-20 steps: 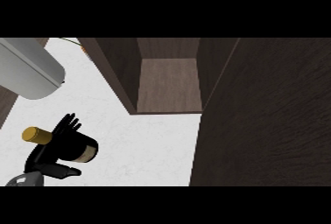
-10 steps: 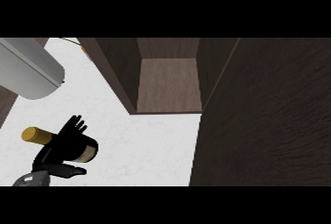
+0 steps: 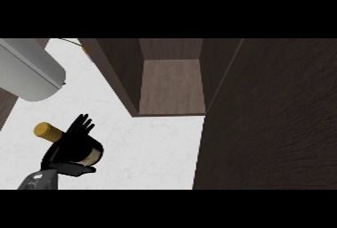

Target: Pick up the wine, place it into the cabinet and close the cabinet

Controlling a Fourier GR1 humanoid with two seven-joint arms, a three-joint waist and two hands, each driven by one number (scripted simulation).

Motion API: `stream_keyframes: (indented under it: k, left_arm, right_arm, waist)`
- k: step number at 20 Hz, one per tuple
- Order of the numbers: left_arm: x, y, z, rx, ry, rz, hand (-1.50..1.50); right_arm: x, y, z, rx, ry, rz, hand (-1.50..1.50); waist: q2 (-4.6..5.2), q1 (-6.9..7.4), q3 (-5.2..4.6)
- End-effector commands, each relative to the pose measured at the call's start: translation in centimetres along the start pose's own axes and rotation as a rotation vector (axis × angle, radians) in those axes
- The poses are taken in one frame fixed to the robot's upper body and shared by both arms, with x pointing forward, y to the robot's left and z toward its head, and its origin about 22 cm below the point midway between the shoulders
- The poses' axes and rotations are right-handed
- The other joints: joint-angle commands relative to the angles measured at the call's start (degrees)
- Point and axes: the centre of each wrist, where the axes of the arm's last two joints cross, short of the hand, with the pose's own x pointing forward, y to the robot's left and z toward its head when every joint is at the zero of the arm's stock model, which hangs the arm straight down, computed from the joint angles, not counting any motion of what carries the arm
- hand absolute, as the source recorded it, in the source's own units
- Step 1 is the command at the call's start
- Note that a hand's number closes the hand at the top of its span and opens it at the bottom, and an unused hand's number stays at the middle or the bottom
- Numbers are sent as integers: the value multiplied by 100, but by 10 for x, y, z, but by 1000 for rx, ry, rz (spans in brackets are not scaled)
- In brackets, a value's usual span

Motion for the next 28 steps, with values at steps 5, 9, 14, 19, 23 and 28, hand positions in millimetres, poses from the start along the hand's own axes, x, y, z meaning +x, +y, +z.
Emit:
stream_keyframes:
  k: [5,9,14,19,23,28]
  left_arm:
    - [-13,-18,-11,-59,-158,146,150]
    - [2,-20,-36,-76,-126,187,150]
    - [-22,-32,-11,-140,-100,223,150]
    - [-12,-32,-31,118,-174,239,150]
    - [-28,-39,-14,391,-228,240,150]
    - [-36,-69,-30,379,-304,245,150]
  right_arm:
    - [11,1,11,18,-18,-38,-150]
    - [4,-9,13,-11,-9,-31,-150]
    - [1,1,1,13,10,-19,-150]
    - [-2,-2,14,-1,-13,-12,-150]
    - [5,-4,6,-8,5,-16,-150]
    - [-1,-10,25,6,7,-14,-150]
  waist:
    - [-3,11,2]
    - [-8,9,14]
    - [-17,95,9]
    - [-18,65,16]
    - [-32,145,16]
    - [-27,82,20]
